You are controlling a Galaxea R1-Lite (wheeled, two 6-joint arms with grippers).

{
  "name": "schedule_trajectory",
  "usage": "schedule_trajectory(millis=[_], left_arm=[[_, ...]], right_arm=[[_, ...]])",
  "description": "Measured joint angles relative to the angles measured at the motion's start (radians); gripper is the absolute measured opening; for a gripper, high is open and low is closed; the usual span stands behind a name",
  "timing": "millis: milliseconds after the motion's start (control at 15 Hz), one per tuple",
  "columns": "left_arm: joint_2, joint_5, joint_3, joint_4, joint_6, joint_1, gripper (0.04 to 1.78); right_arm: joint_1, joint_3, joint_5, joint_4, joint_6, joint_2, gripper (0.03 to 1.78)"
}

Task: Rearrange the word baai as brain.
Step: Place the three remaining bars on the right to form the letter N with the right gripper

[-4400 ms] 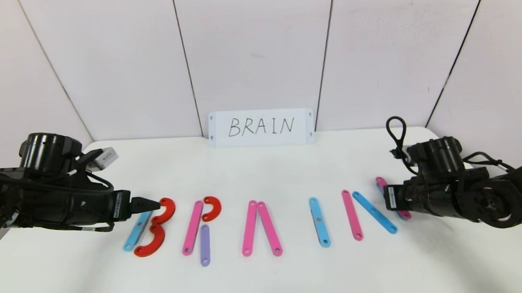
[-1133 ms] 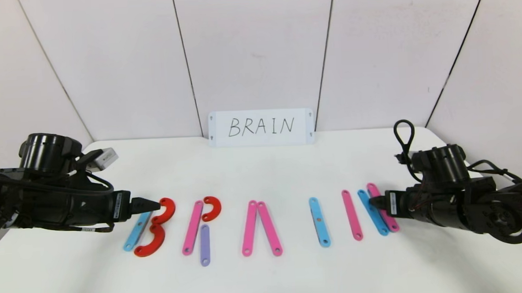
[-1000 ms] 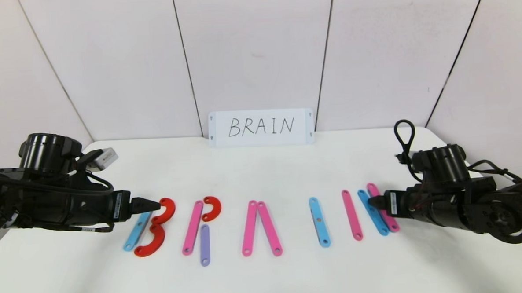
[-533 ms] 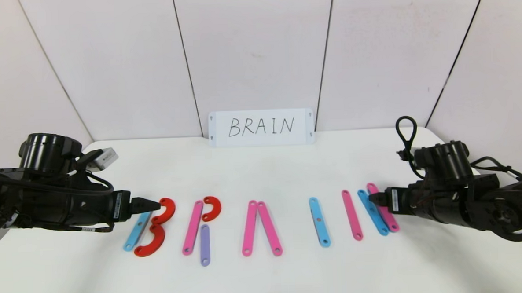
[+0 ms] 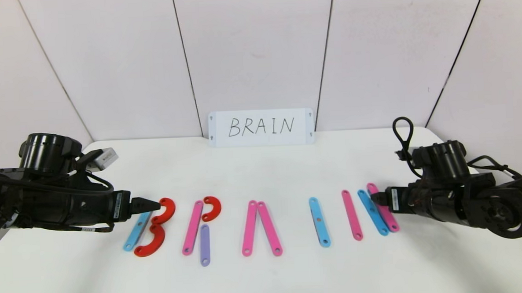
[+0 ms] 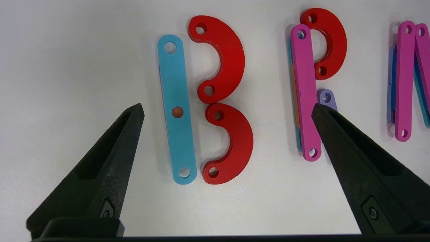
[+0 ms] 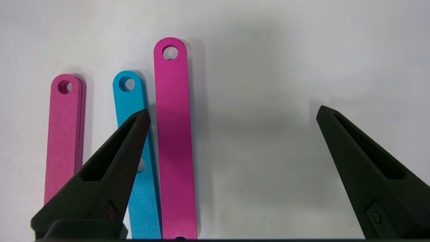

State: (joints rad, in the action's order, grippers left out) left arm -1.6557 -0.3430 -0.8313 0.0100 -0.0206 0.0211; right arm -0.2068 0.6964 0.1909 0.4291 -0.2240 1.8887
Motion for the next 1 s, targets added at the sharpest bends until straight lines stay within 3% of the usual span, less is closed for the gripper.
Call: schedule_trajectory(millis=[400, 600, 1000], left_arm=[[0.000, 0.000, 0.000, 0.000, 0.000, 0.000, 1.74], [0.000, 0.000, 0.000, 0.000, 0.000, 0.000, 1.74], [0.000, 0.000, 0.000, 0.000, 0.000, 0.000, 1.74]], right_arm=[[0.006, 0.003, 0.004, -0.001, 0.005, 0.016, 1.74], [0.013, 0.003, 0.043, 0.002, 0.021, 0.018, 1.74], [0.006, 0.020, 0.043, 0.007, 0.024, 0.041, 1.74]])
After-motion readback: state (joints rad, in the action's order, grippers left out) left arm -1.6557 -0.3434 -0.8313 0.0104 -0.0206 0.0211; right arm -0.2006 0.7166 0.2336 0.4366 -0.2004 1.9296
